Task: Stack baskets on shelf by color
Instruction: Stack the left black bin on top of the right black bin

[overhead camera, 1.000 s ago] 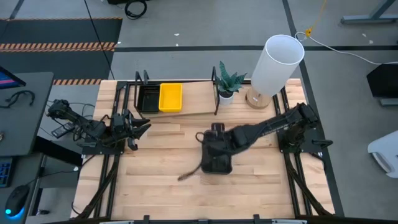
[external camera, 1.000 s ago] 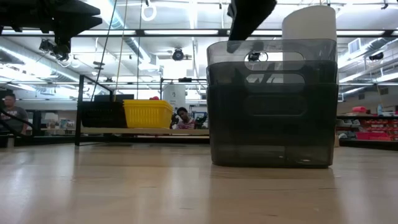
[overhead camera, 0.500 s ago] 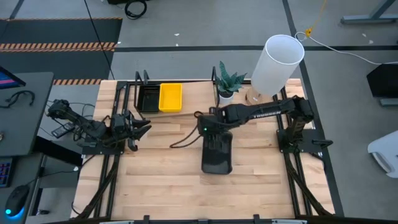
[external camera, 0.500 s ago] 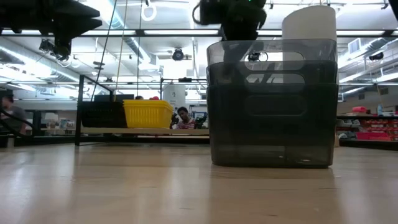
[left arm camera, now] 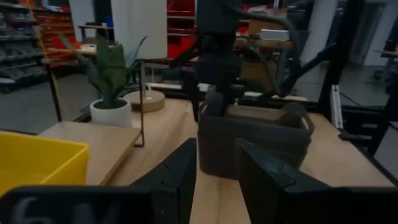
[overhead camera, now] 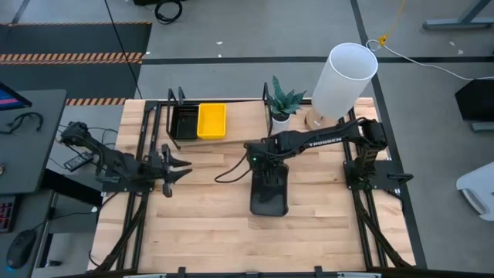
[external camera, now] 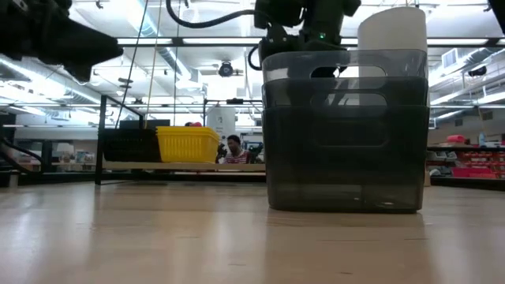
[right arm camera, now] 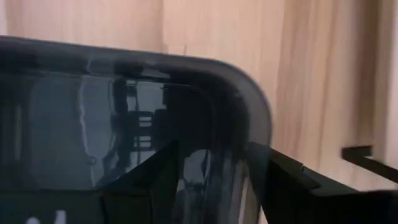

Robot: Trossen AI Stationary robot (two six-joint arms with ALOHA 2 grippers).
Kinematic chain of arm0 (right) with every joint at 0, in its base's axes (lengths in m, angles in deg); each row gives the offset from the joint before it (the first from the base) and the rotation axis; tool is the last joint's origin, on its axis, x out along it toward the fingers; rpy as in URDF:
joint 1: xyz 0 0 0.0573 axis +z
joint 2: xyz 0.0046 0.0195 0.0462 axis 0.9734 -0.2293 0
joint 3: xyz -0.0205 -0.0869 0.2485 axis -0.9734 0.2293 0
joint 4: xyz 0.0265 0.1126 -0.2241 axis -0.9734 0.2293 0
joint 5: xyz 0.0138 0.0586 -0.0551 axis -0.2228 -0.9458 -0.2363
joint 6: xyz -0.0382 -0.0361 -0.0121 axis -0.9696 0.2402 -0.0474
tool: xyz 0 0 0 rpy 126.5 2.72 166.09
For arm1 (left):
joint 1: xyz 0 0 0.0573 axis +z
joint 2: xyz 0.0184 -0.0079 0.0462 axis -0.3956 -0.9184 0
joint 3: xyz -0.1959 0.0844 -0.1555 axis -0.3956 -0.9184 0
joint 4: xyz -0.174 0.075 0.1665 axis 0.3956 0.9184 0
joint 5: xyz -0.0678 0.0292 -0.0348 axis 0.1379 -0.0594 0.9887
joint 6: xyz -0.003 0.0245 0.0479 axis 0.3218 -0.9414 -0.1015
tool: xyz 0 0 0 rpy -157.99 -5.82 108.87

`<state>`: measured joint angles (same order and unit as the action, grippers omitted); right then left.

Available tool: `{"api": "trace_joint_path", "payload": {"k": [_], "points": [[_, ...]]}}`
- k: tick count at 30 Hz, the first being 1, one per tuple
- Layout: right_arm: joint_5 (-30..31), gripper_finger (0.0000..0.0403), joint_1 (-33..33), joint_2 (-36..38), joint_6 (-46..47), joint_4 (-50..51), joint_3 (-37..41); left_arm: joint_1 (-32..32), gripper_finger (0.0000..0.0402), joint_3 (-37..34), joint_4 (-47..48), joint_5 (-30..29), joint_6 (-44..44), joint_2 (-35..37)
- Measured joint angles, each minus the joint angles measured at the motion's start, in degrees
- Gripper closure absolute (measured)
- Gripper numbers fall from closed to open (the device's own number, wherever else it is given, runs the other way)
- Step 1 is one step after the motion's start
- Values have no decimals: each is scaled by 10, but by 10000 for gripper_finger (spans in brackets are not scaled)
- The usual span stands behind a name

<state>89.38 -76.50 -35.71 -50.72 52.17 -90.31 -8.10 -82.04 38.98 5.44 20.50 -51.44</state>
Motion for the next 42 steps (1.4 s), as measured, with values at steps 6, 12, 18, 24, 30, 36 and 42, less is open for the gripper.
{"api": "trace_joint_path", "payload": {"k": [6,12,18,24,30,36,42], "points": [[-14,212,-11,0,0,-25,25,1,285,-56,-96,-1,-15,0],[-31,223,-21,0,0,-38,28,-4,285,-63,-128,-22,-51,5],[-47,243,-21,0,-12,-36,28,-26,315,-63,-117,-48,-84,43],[-46,248,-20,0,-21,-31,28,-69,373,-63,-87,-92,-131,109],[-25,238,-19,2,-26,-12,28,-89,396,-63,-60,-119,-142,151],[-26,231,-34,1,-51,-30,28,-89,372,-63,-69,-120,-146,151],[-21,235,-39,1,-78,-43,28,-89,369,-63,-76,-122,-130,150]]}}
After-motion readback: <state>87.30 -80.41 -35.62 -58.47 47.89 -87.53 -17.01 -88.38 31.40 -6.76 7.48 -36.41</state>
